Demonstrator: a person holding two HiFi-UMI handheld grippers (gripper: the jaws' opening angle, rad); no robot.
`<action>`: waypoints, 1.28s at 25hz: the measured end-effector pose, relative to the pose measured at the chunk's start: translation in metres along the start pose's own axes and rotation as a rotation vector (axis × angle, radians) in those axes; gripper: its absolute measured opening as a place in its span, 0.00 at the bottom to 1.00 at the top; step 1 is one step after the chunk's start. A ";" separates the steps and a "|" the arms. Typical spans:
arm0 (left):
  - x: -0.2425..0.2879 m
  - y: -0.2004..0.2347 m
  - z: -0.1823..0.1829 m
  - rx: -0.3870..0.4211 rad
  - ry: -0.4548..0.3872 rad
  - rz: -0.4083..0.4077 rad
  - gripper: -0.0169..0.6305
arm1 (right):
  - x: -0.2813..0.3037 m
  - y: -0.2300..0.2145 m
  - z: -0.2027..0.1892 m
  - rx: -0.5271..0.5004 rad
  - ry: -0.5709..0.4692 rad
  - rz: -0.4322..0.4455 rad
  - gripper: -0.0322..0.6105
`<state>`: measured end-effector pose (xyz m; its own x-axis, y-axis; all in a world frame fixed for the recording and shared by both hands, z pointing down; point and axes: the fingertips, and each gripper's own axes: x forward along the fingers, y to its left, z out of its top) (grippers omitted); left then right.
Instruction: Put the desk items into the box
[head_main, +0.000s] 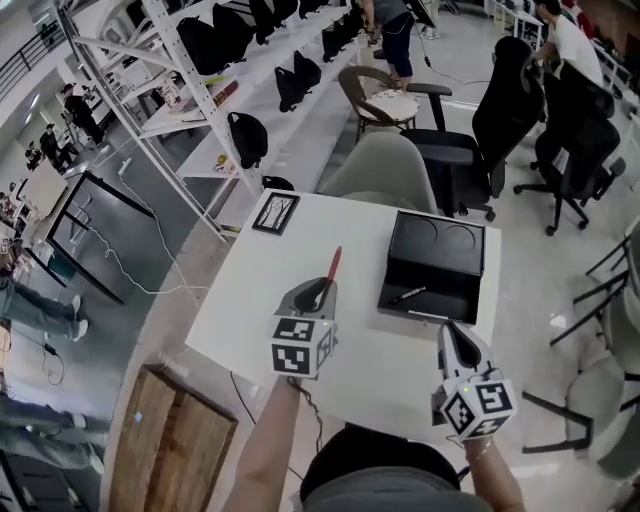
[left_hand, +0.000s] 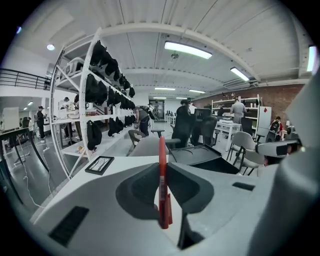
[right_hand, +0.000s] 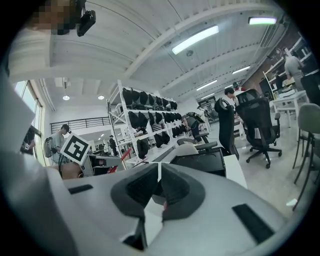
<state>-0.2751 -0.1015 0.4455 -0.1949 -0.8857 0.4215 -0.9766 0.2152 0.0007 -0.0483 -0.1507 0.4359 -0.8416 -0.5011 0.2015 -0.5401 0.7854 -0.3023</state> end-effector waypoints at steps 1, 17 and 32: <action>0.002 -0.003 0.005 0.007 -0.010 -0.009 0.10 | -0.002 -0.002 0.000 0.001 -0.003 -0.010 0.09; 0.041 -0.072 0.059 0.136 -0.100 -0.251 0.10 | -0.039 -0.028 0.006 0.037 -0.060 -0.236 0.09; 0.080 -0.147 0.057 0.266 -0.070 -0.481 0.10 | -0.072 -0.046 0.002 0.071 -0.101 -0.421 0.09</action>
<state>-0.1527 -0.2272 0.4275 0.2825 -0.8856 0.3687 -0.9445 -0.3240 -0.0547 0.0371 -0.1517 0.4340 -0.5426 -0.8080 0.2294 -0.8322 0.4801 -0.2774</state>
